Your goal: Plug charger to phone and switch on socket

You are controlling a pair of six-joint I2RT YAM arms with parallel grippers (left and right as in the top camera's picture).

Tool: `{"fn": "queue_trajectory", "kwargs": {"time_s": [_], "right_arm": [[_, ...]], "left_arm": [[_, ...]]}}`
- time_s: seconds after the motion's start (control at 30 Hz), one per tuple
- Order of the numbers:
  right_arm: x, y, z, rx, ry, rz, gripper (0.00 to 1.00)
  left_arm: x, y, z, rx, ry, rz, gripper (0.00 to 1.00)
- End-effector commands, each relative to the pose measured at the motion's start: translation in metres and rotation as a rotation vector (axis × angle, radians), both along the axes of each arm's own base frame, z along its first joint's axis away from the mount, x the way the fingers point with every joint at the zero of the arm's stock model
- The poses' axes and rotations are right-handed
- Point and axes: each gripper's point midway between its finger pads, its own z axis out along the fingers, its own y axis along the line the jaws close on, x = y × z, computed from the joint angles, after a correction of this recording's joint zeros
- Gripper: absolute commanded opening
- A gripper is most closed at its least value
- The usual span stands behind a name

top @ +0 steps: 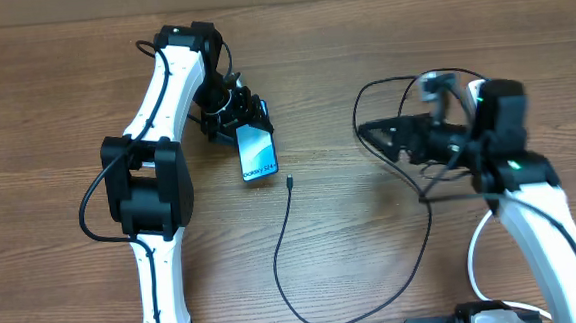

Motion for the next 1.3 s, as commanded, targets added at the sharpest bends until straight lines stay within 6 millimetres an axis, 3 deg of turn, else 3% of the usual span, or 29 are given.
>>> {"fn": "queue_trajectory", "kwargs": {"time_s": [0.0, 0.2, 0.37, 0.5, 0.63, 0.83, 1.03, 1.27], "right_arm": [[-0.006, 0.033, -0.021, 0.042, 0.094, 0.108, 0.80], [0.002, 0.081, -0.068, -0.013, 0.156, 0.148, 0.77], [0.013, 0.109, -0.086, -0.050, 0.099, 0.136, 0.90], [0.015, 0.126, -0.101, -0.038, 0.097, 0.157, 0.92], [0.020, 0.130, -0.116, -0.020, 0.142, 0.142, 0.94], [0.014, 0.135, -0.115, 0.015, 0.142, 0.192, 0.99], [0.014, 0.136, -0.115, 0.017, 0.145, 0.193, 0.99], [0.012, 0.137, -0.133, 0.015, 0.216, 0.175, 0.94]], "left_arm": [[0.003, -0.010, 0.010, -0.040, -0.011, 0.013, 0.65], [0.003, -0.011, 0.010, -0.040, -0.011, 0.012, 0.65], [0.003, -0.011, 0.010, -0.044, -0.017, -0.002, 0.63], [0.001, -0.011, 0.011, -0.046, -0.018, -0.018, 0.63], [-0.002, -0.012, 0.011, -0.048, -0.016, -0.039, 0.63], [-0.003, -0.012, 0.011, -0.049, -0.013, -0.046, 0.63], [-0.011, -0.015, 0.012, -0.049, 0.006, -0.073, 0.63], [-0.017, -0.025, 0.012, -0.039, 0.014, -0.102, 0.64]]}}
